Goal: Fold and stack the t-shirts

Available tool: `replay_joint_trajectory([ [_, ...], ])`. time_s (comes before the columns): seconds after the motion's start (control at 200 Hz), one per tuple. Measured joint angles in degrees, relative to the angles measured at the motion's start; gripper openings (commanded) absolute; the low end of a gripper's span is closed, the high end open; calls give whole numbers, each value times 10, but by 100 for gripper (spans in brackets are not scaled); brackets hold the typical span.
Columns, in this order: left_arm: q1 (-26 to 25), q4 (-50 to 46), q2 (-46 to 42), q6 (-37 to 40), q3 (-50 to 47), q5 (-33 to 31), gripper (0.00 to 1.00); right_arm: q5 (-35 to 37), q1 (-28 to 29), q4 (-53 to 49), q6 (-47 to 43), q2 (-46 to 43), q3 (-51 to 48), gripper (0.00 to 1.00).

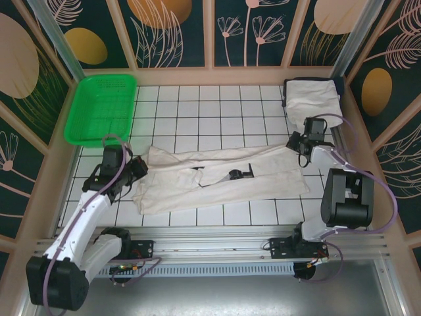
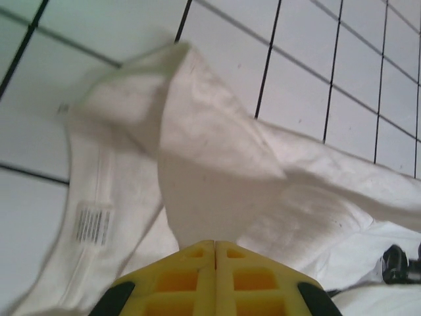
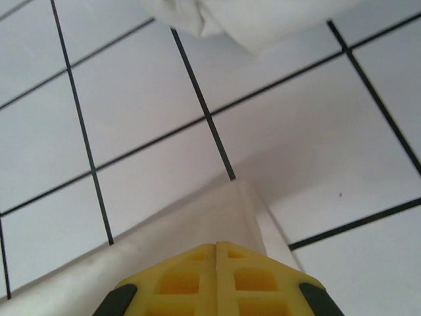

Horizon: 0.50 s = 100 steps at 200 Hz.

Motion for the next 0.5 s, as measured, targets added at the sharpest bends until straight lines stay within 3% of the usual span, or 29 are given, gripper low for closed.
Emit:
replay_joint_trajectory([
  [0.32, -18, -33, -68, -54, -28, 14, 0, 1, -4, -6, 38, 0, -38, 3],
  [0.5, -54, -55, -72, -80, -33, -8, 0, 3, -10, -17, 57, -14, -62, 3],
])
